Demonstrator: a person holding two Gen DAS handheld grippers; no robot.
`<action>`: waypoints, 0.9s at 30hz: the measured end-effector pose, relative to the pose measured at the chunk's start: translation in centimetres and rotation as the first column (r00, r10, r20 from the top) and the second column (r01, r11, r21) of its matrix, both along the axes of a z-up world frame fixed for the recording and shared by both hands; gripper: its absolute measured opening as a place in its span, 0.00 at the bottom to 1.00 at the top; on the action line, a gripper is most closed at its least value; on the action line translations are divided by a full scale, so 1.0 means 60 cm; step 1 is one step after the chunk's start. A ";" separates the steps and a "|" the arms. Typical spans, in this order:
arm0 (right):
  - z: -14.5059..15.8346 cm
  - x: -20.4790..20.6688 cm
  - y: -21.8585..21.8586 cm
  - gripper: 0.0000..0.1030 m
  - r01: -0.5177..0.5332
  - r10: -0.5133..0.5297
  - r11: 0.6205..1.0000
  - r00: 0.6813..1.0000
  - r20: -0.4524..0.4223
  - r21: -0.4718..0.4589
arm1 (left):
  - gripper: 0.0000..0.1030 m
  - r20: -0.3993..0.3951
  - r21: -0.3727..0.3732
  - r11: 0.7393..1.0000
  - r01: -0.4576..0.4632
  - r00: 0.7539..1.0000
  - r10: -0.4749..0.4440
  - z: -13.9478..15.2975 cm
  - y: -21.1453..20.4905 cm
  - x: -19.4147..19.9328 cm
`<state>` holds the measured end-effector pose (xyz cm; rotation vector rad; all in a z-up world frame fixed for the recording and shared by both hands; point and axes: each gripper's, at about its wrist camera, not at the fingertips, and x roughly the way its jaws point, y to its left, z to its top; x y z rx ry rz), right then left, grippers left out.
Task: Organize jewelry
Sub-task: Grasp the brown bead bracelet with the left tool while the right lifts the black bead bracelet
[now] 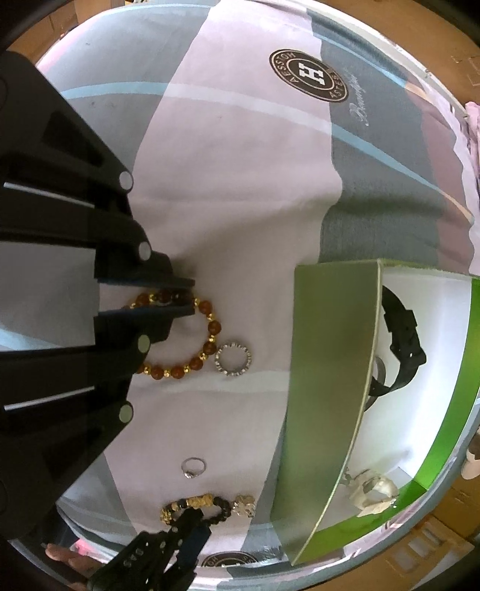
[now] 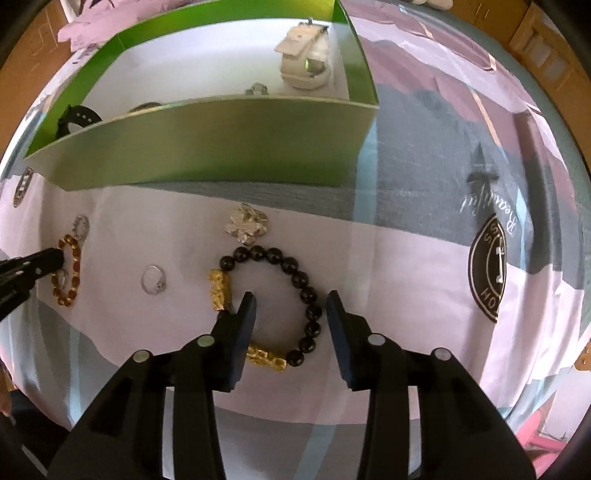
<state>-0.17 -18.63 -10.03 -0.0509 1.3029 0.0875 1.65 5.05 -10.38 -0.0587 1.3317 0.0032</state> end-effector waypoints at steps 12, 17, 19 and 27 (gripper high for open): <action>-0.012 0.004 0.009 0.39 -0.008 0.010 0.997 0.999 0.030 -0.079 | 0.38 0.009 0.025 0.999 0.040 0.999 -0.040 0.005 -0.049 -0.004; -0.012 0.004 0.012 0.37 0.004 -0.002 0.998 1.000 0.029 -0.064 | 0.39 0.010 0.028 0.999 0.042 0.999 -0.042 0.001 -0.044 -0.010; -0.012 0.009 0.004 0.37 0.018 -0.017 0.999 0.999 0.029 -0.038 | 0.43 0.008 0.020 0.999 0.042 0.999 -0.042 0.002 -0.051 -0.010; -0.013 0.016 -0.003 0.37 0.019 -0.019 1.000 1.000 0.014 0.017 | 0.55 0.008 0.031 0.998 0.051 0.999 -0.052 -0.012 -0.064 0.002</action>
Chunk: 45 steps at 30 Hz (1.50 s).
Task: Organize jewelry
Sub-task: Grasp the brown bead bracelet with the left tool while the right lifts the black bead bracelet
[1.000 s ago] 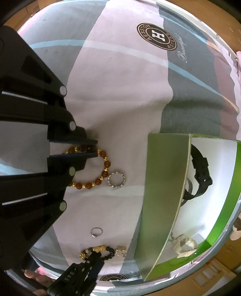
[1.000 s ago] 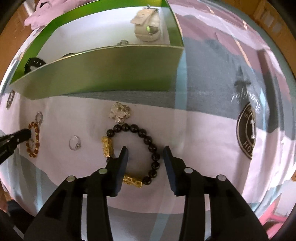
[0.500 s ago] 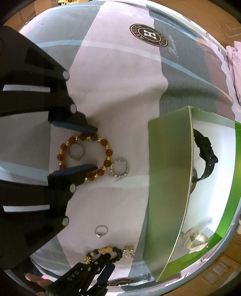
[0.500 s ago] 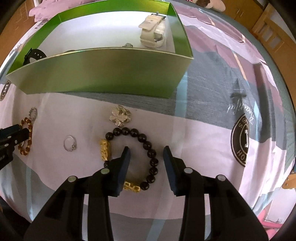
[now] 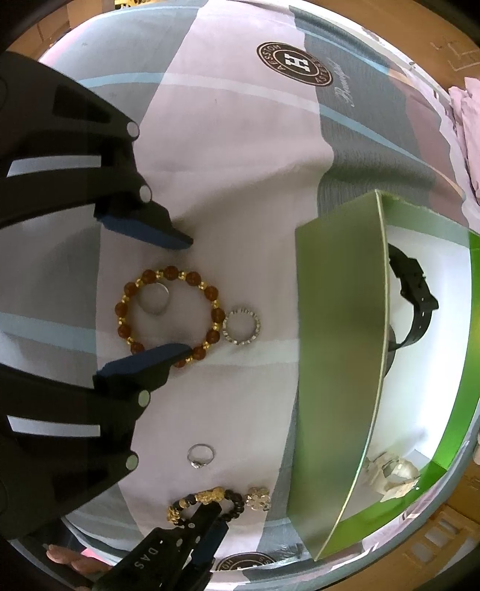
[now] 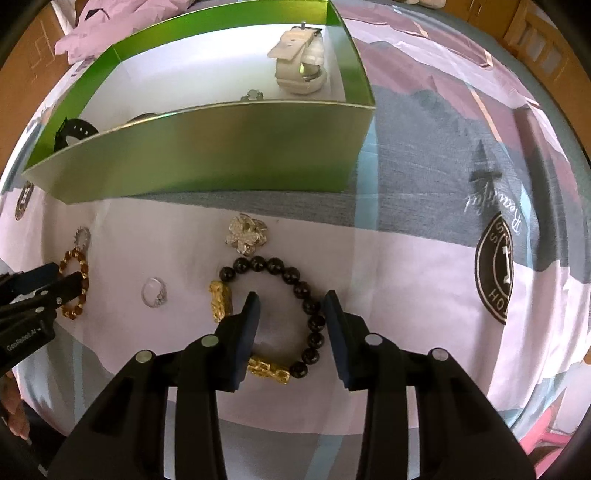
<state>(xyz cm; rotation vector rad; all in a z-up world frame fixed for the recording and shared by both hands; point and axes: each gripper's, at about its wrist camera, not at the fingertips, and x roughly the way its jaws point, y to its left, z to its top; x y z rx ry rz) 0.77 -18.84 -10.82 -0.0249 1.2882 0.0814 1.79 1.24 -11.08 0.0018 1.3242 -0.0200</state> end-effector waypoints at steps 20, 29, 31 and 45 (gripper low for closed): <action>0.092 -0.035 0.042 0.09 -0.034 0.025 0.998 0.986 0.167 0.051 | 0.07 0.159 -0.022 0.999 -0.028 0.987 0.031 0.081 0.001 -0.028; 0.166 -0.045 0.011 0.09 -0.064 0.017 0.990 0.939 0.343 0.124 | 0.07 0.264 -0.004 1.000 -0.025 0.964 0.025 0.110 -0.017 -0.048; 0.166 -0.049 0.015 0.09 -0.077 0.031 0.990 0.936 0.351 0.118 | 0.07 0.263 -0.007 1.000 -0.022 0.965 0.023 0.110 -0.021 -0.044; 0.140 -0.047 0.018 0.09 -0.086 0.043 0.989 0.948 0.315 0.123 | 0.07 0.293 0.010 1.000 -0.020 0.956 0.016 0.126 -0.019 -0.053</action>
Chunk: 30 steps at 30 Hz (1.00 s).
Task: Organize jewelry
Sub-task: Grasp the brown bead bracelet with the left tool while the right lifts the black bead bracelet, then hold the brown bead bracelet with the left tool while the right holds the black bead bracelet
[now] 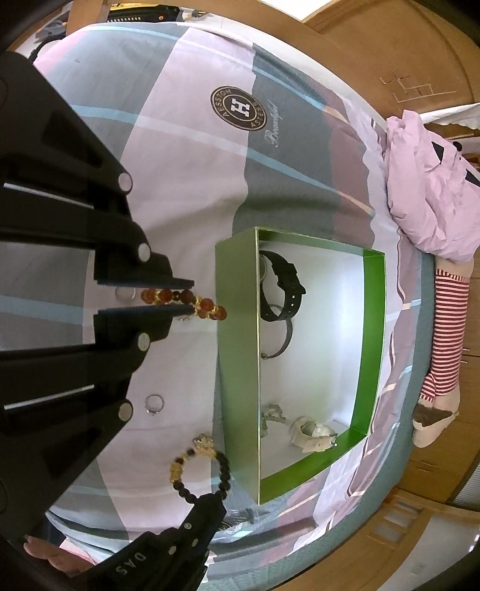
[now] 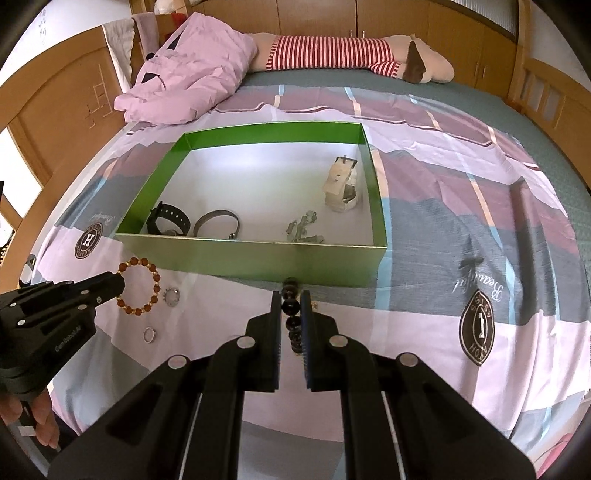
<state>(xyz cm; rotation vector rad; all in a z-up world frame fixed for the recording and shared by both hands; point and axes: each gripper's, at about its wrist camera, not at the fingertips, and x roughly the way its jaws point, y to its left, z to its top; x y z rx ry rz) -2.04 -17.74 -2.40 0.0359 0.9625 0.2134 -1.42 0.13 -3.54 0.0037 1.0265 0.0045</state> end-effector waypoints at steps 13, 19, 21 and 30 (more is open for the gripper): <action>-0.003 -0.001 0.002 0.09 -0.017 0.017 1.000 1.000 -0.004 -0.010 | 0.07 -0.001 0.003 1.000 0.006 1.000 -0.006 0.000 0.000 0.001; -0.005 -0.002 0.006 0.09 -0.018 0.018 1.000 1.000 -0.003 -0.012 | 0.07 0.002 0.005 1.000 0.002 1.000 -0.002 0.000 0.001 0.000; -0.006 -0.003 0.007 0.09 -0.018 0.018 1.000 1.000 -0.004 -0.014 | 0.07 0.001 0.006 1.000 0.003 1.000 -0.003 0.000 0.001 0.000; -0.007 -0.004 0.008 0.09 -0.019 0.019 1.000 1.000 -0.006 -0.016 | 0.07 -0.001 0.006 1.000 0.002 1.000 -0.002 -0.001 0.002 0.000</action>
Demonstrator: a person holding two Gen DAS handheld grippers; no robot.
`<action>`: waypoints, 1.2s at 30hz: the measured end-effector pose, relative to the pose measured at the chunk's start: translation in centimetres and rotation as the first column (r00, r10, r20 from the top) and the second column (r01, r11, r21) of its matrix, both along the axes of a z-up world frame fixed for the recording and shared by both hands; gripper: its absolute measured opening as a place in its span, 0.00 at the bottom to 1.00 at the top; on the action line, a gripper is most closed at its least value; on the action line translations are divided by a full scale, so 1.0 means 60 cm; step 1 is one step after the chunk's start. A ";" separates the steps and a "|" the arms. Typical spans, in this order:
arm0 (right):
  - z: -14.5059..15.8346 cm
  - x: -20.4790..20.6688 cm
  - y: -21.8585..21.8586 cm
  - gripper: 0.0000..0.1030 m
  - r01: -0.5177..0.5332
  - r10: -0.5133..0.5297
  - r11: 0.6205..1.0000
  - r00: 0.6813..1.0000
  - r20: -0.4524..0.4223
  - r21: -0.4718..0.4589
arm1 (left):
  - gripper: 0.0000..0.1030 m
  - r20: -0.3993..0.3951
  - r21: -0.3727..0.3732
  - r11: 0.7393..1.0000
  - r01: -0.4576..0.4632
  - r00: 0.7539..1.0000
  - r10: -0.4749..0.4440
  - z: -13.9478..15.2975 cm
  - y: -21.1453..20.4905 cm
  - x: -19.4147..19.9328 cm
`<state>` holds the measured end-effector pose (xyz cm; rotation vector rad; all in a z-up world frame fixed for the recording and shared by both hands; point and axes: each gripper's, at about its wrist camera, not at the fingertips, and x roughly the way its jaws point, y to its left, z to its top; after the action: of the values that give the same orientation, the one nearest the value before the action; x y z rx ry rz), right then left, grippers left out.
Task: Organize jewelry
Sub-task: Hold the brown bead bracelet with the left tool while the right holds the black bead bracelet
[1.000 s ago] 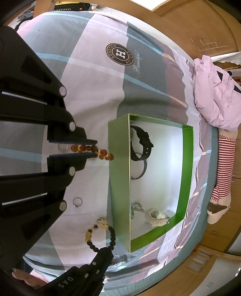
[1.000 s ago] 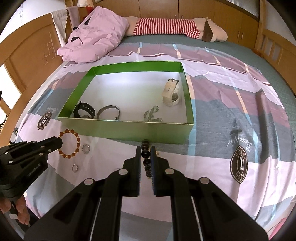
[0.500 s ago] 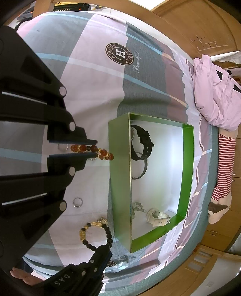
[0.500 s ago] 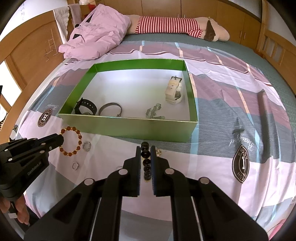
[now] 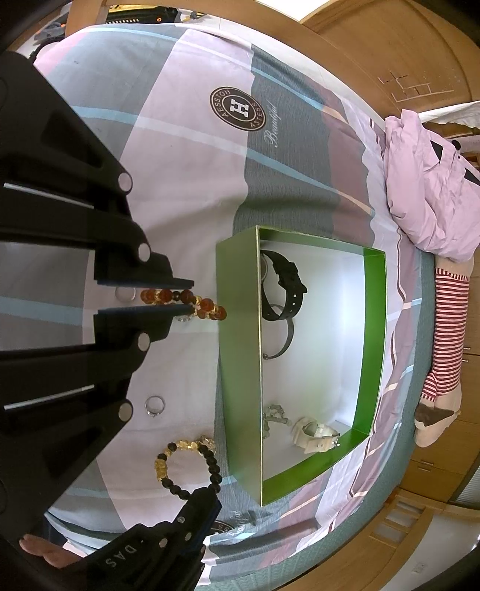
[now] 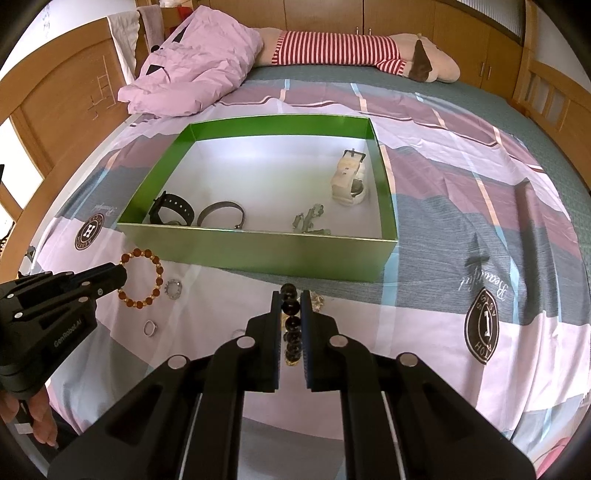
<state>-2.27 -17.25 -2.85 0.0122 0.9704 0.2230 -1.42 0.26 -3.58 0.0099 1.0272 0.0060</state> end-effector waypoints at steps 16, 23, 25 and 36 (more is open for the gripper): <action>0.006 -0.004 0.001 0.09 -0.001 0.001 1.000 1.000 0.017 0.007 | 0.07 0.017 0.005 1.000 -0.002 1.000 0.002 0.004 0.004 -0.002; 0.005 -0.005 0.002 0.09 -0.003 0.003 1.000 1.000 0.015 0.005 | 0.07 0.018 0.007 1.000 -0.004 1.000 0.004 0.005 0.004 -0.004; 0.005 -0.005 0.003 0.09 -0.006 0.006 1.000 1.000 0.015 0.004 | 0.07 0.018 0.008 1.000 -0.004 1.000 0.004 0.005 0.004 -0.004; 0.002 -0.006 0.008 0.09 -0.010 0.010 1.000 1.000 0.010 -0.001 | 0.07 0.016 0.011 1.000 0.003 1.000 -0.003 0.005 0.003 -0.005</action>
<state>-2.63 -16.76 -2.74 0.0054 0.9607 0.2314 -1.73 0.45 -3.29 0.0217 1.0108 0.0088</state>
